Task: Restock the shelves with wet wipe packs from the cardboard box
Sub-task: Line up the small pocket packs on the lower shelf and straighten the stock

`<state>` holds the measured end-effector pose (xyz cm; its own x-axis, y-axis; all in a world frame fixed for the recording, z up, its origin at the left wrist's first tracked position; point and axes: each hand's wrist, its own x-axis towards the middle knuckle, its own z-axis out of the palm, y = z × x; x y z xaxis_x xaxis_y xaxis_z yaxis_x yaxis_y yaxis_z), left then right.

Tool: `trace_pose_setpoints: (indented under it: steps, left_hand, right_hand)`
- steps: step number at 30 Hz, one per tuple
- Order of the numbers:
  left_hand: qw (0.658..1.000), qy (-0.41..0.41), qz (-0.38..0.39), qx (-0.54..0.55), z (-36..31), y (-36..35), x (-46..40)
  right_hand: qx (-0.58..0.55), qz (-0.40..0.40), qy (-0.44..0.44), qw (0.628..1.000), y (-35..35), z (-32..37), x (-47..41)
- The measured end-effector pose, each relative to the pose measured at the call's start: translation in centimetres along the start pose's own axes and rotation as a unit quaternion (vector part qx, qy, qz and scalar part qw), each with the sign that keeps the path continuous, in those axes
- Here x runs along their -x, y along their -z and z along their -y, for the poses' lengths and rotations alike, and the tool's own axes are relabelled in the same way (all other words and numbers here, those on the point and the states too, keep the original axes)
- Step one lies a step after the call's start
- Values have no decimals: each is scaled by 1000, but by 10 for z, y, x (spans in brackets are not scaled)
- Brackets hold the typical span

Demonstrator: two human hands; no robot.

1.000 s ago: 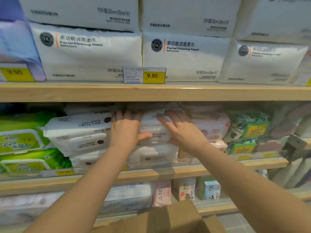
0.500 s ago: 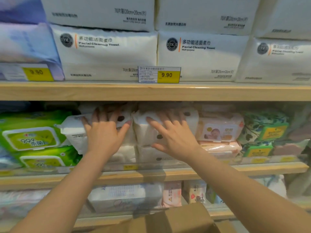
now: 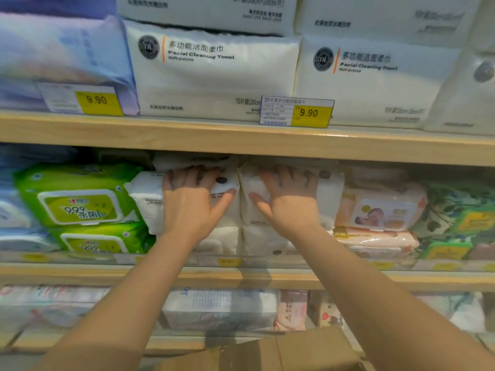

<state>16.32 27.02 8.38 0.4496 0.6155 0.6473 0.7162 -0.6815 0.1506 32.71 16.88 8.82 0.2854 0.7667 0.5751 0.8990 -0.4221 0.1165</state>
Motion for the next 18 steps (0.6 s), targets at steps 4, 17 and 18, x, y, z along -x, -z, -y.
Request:
trace_pose_setpoints:
  steps: [4, 17, 18]
  left_hand:
    - [979, 133, -70, 134, 25, 14, 46]
    - [918, 253, 31, 305, 62, -3, 59]
    - [919, 262, 34, 292, 62, -5, 54]
  right_hand:
    - [-50, 13, 12, 999, 21, 15, 7]
    - [-108, -38, 64, 991, 28, 87, -16]
    - [-102, -61, 63, 991, 26, 88, -14]
